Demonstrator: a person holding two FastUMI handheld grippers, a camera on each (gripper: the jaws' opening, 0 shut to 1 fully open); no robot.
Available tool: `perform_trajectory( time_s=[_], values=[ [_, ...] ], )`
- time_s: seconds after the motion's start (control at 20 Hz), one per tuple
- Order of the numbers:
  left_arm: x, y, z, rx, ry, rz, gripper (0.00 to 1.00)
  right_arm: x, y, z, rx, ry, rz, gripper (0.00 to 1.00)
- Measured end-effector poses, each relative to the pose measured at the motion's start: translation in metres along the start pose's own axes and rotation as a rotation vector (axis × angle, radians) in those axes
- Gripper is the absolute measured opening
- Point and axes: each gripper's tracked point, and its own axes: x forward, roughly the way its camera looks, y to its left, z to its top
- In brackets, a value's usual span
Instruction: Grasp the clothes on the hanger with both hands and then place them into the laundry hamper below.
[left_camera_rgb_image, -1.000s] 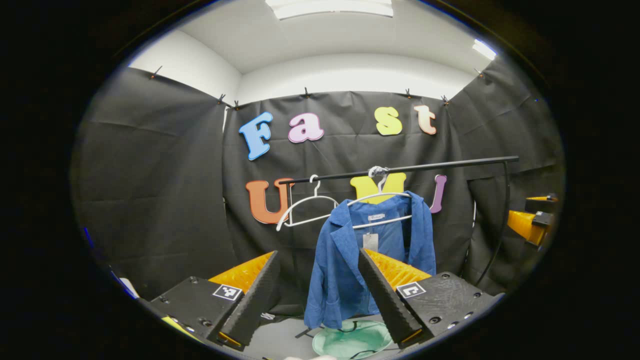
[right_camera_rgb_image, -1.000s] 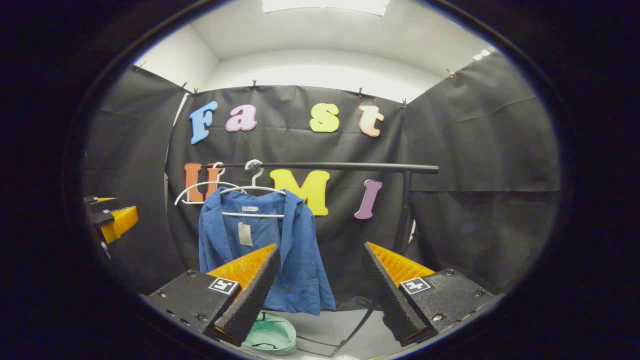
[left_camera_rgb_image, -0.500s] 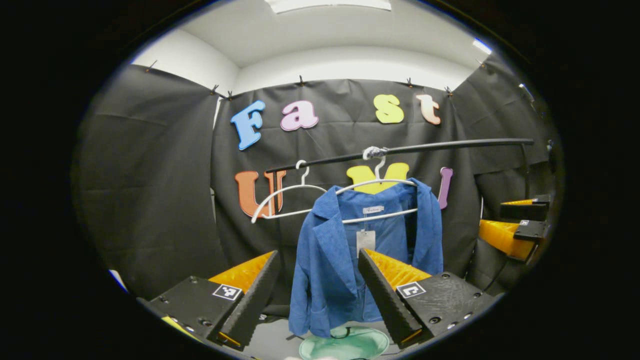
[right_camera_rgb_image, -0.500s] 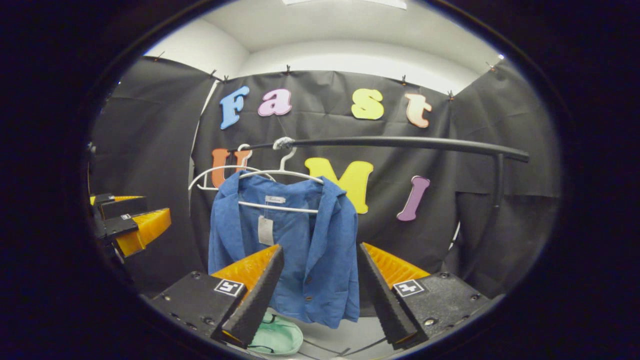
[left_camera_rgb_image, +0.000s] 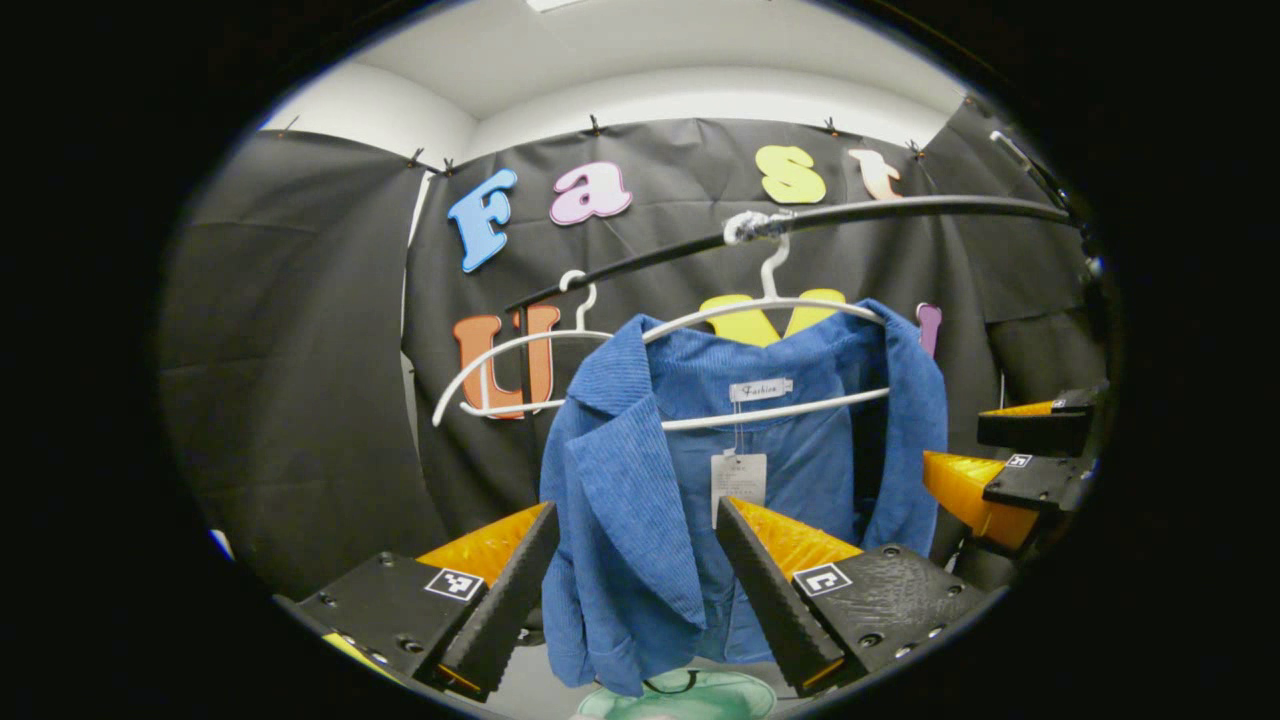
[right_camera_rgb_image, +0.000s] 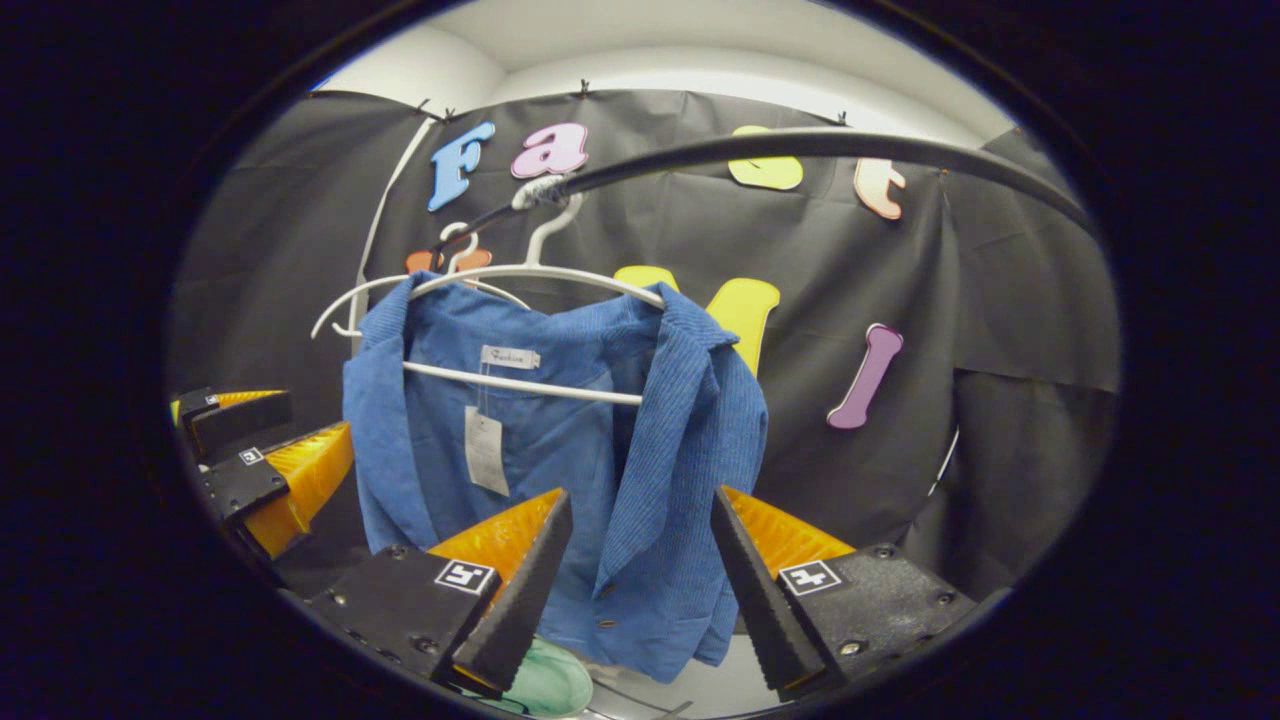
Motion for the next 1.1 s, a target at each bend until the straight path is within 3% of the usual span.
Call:
perform_trajectory(
  time_s=[0.15,0.25,0.5,0.7,0.8,0.95,1.1],
  values=[
    [0.032,0.000,-0.019,-0.015,0.030,0.045,0.97,0.030,-0.003,-0.003,-0.017,-0.005,-0.047,0.92],
    [0.050,-0.001,-0.026,-0.020,0.033,0.056,0.97,0.048,-0.005,-0.003,-0.033,-0.011,-0.069,0.85],
    [0.073,0.002,-0.036,-0.004,0.056,0.076,0.97,0.073,-0.009,-0.013,-0.001,0.018,-0.089,0.83],
    [0.081,0.002,-0.040,0.038,0.071,0.083,0.61,0.080,-0.013,-0.016,0.035,0.012,-0.058,0.68],
    [0.082,0.010,-0.041,0.062,0.069,0.105,0.42,0.085,-0.016,-0.016,0.073,-0.006,-0.032,0.53],
    [0.083,0.017,-0.046,0.048,0.078,0.115,0.12,0.092,-0.020,-0.021,0.149,0.003,0.031,0.17],
    [0.083,0.011,-0.046,0.024,0.078,0.061,0.13,0.091,-0.013,-0.019,0.233,0.000,0.178,0.09]
  ],
)
